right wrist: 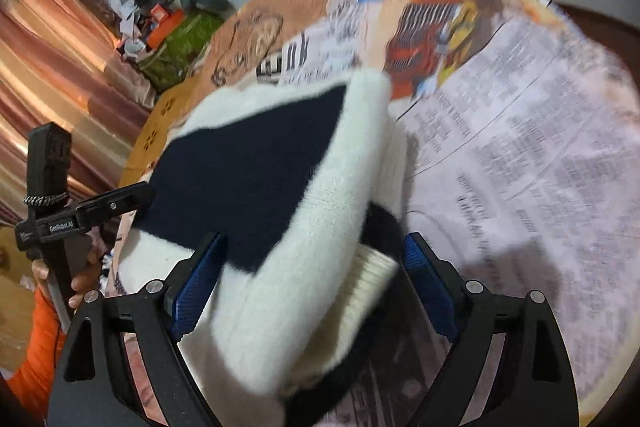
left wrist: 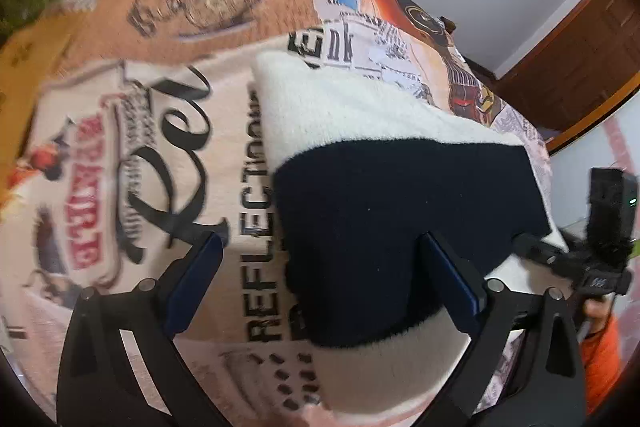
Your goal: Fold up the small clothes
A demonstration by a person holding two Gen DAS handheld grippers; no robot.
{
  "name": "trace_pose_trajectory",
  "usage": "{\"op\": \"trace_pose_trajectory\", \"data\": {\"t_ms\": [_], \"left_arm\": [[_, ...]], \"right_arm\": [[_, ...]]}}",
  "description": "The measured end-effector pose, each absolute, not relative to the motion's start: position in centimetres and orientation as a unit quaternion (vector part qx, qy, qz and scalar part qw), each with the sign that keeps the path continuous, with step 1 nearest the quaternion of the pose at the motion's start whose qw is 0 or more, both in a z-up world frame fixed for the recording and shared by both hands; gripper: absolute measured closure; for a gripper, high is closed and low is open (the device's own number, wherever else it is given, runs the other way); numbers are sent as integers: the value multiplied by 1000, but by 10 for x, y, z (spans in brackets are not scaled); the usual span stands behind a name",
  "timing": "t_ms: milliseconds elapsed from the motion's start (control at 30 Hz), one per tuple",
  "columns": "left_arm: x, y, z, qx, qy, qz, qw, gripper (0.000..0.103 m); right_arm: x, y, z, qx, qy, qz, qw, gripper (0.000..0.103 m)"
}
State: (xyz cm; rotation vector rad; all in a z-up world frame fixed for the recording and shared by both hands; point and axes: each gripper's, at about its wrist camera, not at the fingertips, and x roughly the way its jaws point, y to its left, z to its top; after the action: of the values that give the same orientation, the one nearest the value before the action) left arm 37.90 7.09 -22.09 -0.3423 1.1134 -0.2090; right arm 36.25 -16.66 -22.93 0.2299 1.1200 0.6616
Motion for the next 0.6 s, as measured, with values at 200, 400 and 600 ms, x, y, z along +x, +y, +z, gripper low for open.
{"op": "trace_pose_trajectory", "data": {"t_ms": [200,400,600], "left_arm": [[396,57,-251,-221,560,-145,785,3],[398,45,-259,-260,556,-166,772,21],[380,42,-232,-228,533,-159,799,43]], "right_arm": [[370,-156,-242,118,527,331,774,10],[362,-155,-238,113,527,330,775,31],[353,-156,-222,100,514,331,785,57]]}}
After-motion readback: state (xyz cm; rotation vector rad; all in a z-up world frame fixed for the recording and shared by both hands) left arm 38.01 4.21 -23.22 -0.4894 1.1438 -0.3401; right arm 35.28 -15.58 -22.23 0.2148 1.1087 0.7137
